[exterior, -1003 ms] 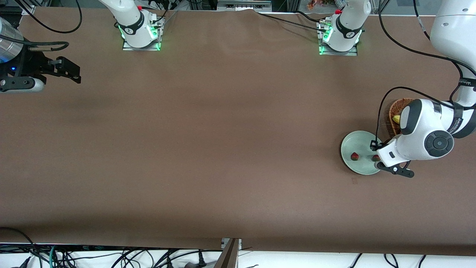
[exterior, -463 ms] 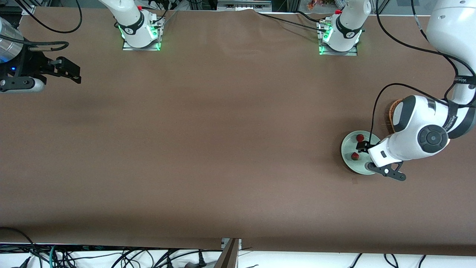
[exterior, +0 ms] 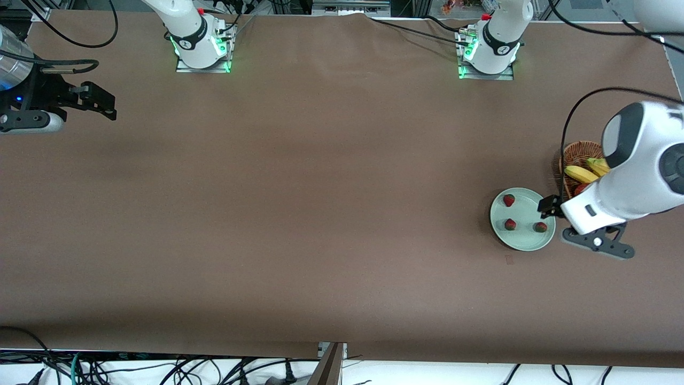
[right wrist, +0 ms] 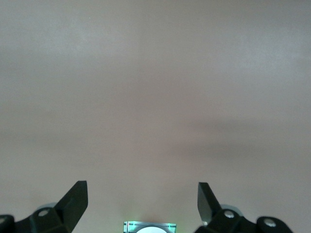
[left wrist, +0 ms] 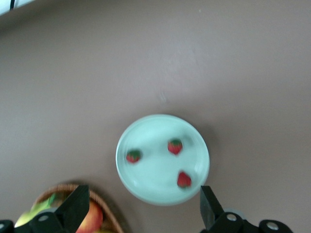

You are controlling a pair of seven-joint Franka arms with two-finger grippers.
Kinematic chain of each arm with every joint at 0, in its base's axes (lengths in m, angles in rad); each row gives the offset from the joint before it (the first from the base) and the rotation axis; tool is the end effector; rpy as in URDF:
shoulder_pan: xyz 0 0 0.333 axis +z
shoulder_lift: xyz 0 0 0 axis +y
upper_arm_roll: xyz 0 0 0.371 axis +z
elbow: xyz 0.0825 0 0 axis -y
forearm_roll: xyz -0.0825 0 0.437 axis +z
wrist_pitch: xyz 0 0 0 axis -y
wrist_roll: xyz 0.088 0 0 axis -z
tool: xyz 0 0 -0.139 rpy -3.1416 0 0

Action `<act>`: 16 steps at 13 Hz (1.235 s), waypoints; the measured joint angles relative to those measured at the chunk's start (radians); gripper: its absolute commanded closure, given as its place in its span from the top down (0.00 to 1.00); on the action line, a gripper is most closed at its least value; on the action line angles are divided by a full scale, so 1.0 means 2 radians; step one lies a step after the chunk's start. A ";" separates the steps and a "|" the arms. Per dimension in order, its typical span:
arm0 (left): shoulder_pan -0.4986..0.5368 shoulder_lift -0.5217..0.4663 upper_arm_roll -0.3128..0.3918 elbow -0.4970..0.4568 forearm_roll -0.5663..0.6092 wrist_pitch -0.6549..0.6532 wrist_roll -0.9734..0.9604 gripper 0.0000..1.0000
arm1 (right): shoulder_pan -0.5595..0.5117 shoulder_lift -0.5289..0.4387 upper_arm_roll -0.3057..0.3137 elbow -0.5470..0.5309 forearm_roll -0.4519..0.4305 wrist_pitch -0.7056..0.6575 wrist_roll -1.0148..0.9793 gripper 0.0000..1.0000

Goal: Collect all strawberries into plate

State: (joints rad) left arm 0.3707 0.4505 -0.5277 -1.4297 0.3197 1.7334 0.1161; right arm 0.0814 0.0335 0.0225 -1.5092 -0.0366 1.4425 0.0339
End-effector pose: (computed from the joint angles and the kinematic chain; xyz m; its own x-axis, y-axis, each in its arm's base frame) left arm 0.7423 -0.0151 0.4609 0.9508 -0.2947 -0.0960 -0.3023 -0.9500 -0.0780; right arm 0.6004 0.0569 0.6488 0.9930 0.0648 -0.0987 0.0690 -0.9968 0.0392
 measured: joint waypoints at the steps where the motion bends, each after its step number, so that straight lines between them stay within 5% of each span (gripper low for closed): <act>1: 0.000 -0.015 -0.001 0.019 -0.021 -0.046 -0.007 1.00 | 0.000 0.000 0.000 0.000 0.000 0.000 0.000 1.00; 6: 0.000 -0.083 -0.010 0.063 -0.050 -0.217 -0.015 1.00 | 0.000 0.001 0.001 0.000 0.000 0.000 0.000 1.00; 9: -0.034 -0.087 -0.009 0.062 -0.051 -0.237 -0.020 1.00 | 0.000 0.002 0.001 0.000 0.000 0.001 0.000 1.00; 11: -0.082 -0.107 0.045 0.055 -0.068 -0.226 -0.030 1.00 | 0.000 0.002 0.001 0.000 0.000 0.001 0.000 1.00; 13: -0.125 -0.151 0.139 0.028 -0.108 -0.192 -0.032 1.00 | 0.000 0.004 0.001 0.000 0.000 0.001 0.000 1.00; 16: -0.174 -0.223 0.249 -0.066 -0.149 -0.112 -0.028 1.00 | 0.000 0.005 0.001 0.000 0.000 0.001 0.000 1.00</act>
State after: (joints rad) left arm 0.0220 0.0045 -0.0297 -1.5626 0.0225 1.5085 0.0601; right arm 0.0812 0.0440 0.0249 -1.5089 -0.0365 1.4445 0.0339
